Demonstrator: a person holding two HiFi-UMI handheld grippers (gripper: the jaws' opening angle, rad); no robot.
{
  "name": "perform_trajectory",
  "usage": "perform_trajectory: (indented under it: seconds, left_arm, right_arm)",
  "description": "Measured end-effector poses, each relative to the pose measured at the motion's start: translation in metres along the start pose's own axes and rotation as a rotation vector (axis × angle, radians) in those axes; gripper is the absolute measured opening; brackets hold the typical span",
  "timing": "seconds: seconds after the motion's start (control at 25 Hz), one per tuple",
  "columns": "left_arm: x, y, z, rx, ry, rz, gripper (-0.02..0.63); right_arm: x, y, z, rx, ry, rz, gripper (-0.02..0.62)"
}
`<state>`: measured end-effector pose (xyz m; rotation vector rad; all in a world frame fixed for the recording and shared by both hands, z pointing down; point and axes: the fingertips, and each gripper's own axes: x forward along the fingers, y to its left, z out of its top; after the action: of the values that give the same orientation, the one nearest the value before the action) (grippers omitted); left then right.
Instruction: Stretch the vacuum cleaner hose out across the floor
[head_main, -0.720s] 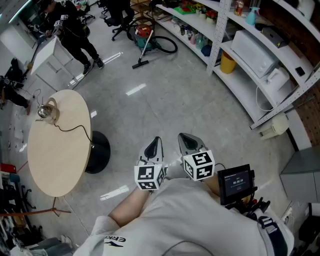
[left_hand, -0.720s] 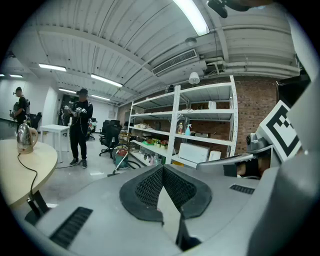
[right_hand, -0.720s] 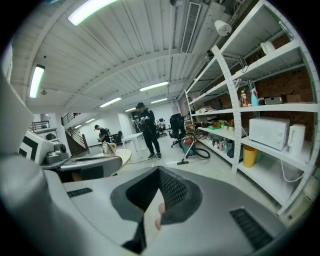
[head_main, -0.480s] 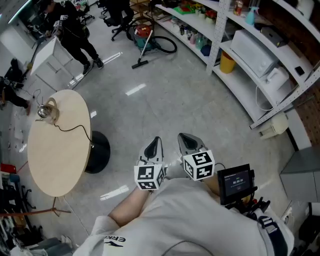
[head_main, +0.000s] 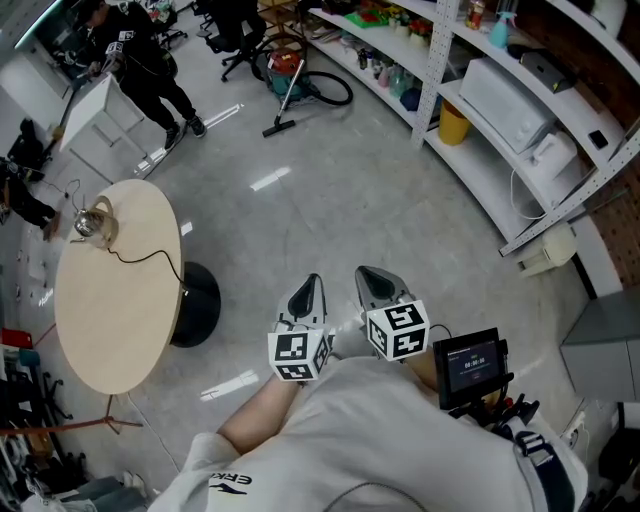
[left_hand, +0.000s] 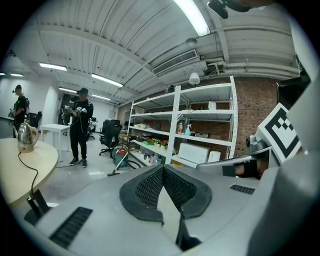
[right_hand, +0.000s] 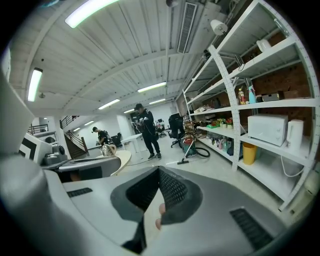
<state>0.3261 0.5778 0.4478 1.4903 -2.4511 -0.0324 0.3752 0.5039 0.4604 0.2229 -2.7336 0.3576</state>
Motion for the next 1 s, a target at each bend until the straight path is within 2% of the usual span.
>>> perform_trajectory:
  seconds: [0.32,0.72,1.0]
  left_arm:
    - [-0.004,0.015,0.001,-0.026,-0.010,0.017,0.002]
    - [-0.023,0.062,-0.010,-0.054,0.010,0.021,0.002]
    - [-0.011,0.074,-0.001,-0.041,-0.034,0.008,0.002]
  right_arm:
    - [0.009,0.011,0.000,-0.004,0.003,0.002,-0.006]
    - [0.033,0.047,-0.006,0.005,0.013,-0.037,-0.006]
    - [0.052,0.041,0.007,-0.012,-0.003,-0.037,-0.006]
